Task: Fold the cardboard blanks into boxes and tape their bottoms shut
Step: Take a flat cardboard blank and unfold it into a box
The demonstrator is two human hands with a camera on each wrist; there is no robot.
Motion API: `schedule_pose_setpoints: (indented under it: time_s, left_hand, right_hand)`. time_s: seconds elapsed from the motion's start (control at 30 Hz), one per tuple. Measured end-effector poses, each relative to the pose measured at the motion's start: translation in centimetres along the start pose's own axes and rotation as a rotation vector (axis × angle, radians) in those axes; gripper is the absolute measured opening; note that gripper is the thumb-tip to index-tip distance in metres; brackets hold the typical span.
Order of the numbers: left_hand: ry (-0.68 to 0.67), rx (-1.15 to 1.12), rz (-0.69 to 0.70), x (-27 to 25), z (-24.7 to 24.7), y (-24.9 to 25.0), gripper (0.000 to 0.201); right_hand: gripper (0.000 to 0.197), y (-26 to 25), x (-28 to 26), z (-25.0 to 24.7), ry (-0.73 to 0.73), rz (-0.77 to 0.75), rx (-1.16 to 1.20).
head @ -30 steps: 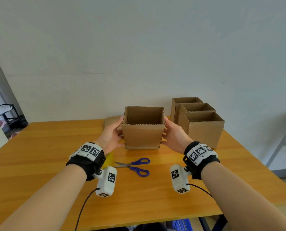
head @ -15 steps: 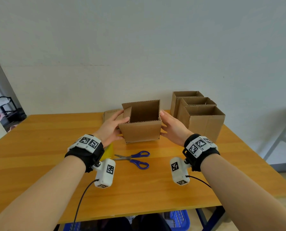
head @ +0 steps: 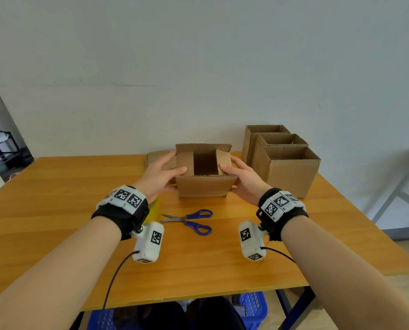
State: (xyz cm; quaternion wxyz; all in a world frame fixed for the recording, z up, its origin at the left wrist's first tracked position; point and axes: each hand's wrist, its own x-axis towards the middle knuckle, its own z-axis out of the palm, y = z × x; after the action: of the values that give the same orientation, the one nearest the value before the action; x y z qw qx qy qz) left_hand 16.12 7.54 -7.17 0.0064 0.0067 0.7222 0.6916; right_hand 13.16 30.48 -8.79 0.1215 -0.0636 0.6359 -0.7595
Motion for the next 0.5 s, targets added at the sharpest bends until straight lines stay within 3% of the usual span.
schedule_pose_setpoints:
  time_s: [0.27, 0.5]
  left_hand:
    - [0.023, 0.036, 0.049, -0.12, -0.03, 0.11, 0.07]
    - [0.054, 0.139, 0.083, 0.02, -0.08, 0.42, 0.068]
  right_hand:
    - [0.055, -0.19, -0.14, 0.47, -0.021, -0.042, -0.032]
    - [0.086, -0.26, 0.22, 0.1, -0.141, 0.032, -0.073]
